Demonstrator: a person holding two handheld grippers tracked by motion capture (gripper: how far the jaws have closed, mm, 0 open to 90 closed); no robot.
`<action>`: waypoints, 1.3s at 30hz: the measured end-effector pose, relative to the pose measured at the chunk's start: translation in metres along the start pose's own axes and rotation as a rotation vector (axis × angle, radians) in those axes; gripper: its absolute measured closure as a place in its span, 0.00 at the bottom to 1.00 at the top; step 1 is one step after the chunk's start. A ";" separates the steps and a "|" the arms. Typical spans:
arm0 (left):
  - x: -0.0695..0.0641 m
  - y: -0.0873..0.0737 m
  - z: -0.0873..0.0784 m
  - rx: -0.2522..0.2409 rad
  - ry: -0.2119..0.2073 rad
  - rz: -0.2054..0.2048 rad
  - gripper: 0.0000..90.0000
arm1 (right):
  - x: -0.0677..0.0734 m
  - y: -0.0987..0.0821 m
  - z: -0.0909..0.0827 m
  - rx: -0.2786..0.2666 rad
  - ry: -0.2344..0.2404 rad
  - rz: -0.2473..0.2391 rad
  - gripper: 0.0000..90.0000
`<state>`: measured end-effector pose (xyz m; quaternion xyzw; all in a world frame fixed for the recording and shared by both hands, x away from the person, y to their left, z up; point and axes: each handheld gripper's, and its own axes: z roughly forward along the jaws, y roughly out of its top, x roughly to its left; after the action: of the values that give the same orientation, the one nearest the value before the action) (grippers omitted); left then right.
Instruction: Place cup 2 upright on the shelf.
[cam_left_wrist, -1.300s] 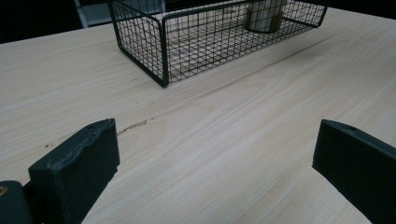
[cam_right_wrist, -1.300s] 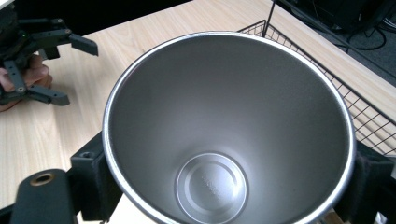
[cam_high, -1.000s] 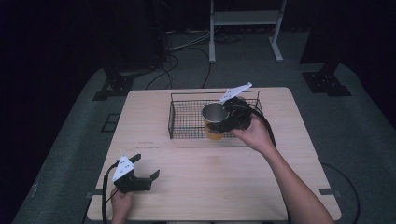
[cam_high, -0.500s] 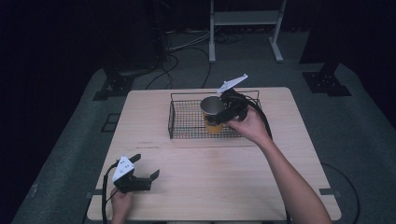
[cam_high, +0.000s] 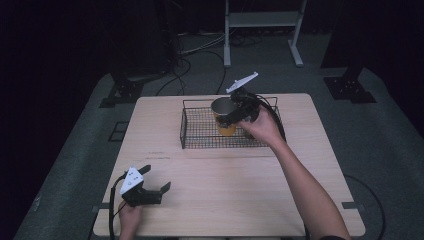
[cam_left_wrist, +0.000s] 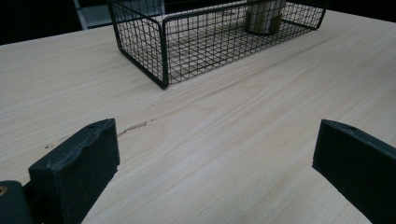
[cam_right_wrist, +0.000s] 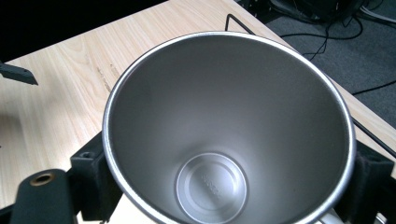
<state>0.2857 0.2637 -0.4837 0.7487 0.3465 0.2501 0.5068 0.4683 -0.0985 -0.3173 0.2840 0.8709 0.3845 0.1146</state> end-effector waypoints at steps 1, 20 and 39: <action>0.000 0.000 0.000 0.000 -0.001 0.001 0.00 | 0.000 0.001 0.001 0.006 -0.001 0.003 0.14; 0.000 0.000 0.000 0.002 -0.002 0.000 0.00 | -0.011 0.014 0.021 0.025 -0.012 0.011 0.14; 0.000 0.000 0.000 0.001 -0.002 -0.001 0.00 | -0.022 0.029 0.044 0.046 -0.045 0.040 0.14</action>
<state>0.2856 0.2635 -0.4835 0.7491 0.3464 0.2488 0.5069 0.5164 -0.0693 -0.3258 0.3126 0.8708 0.3600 0.1198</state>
